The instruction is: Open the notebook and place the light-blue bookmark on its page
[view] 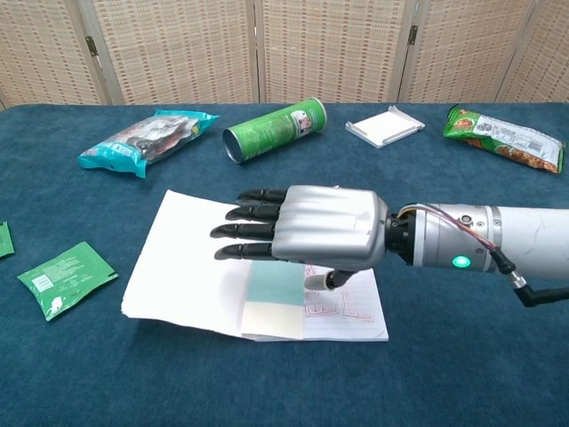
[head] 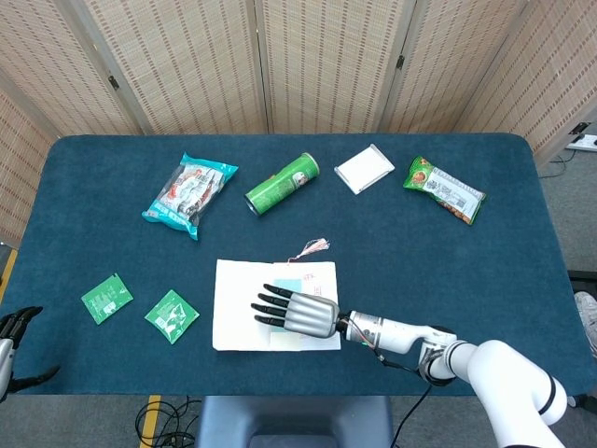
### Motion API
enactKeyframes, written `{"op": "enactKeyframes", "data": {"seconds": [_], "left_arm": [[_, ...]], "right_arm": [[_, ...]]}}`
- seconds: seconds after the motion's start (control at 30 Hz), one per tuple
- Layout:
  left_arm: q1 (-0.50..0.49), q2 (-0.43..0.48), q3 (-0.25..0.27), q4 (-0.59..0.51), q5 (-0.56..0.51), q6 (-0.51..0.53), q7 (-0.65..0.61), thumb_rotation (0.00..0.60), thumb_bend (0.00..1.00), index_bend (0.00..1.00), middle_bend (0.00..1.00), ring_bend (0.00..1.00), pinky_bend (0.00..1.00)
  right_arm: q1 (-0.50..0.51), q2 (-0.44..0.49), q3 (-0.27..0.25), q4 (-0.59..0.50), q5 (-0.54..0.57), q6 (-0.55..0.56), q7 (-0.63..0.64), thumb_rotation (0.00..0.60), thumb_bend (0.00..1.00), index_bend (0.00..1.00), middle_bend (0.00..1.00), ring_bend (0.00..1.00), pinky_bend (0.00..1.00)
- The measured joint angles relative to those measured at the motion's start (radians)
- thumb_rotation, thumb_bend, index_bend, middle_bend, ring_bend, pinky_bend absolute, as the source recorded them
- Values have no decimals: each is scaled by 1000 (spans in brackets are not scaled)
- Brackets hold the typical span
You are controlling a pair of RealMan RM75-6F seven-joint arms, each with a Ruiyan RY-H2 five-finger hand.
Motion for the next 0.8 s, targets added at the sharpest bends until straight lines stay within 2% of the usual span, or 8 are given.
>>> {"op": "enactKeyframes", "data": {"seconds": [0.27,0.4,0.5,0.73,0.8], "left_arm": [[-6,0,-3,2,8,-1,0,600,154,156,165,152,229],[-9,0,-6,1,14,4,-2,600,154,156,165,152,229],[-10,-2,-5,2,18,3,-4,600,154,156,165,152,229],[-14,-4,-6,-4,21,3,0,600,154,156,165,153,229],[-16,-4,-6,-7,23,3,2,600,154,156,165,153,229]], "right_arm": [[-5,69,28,-83,33,2,-13,600,233,0,6,0,0],[-14,110,41,-139,60,-11,-43,600,292,2,79,0,0],[-26,145,48,-182,81,-25,-68,600,384,33,135,4,0],[-57,228,55,-287,125,-60,-117,600,452,109,234,91,34],[-64,247,56,-312,134,-66,-128,600,474,148,266,138,89]]}}
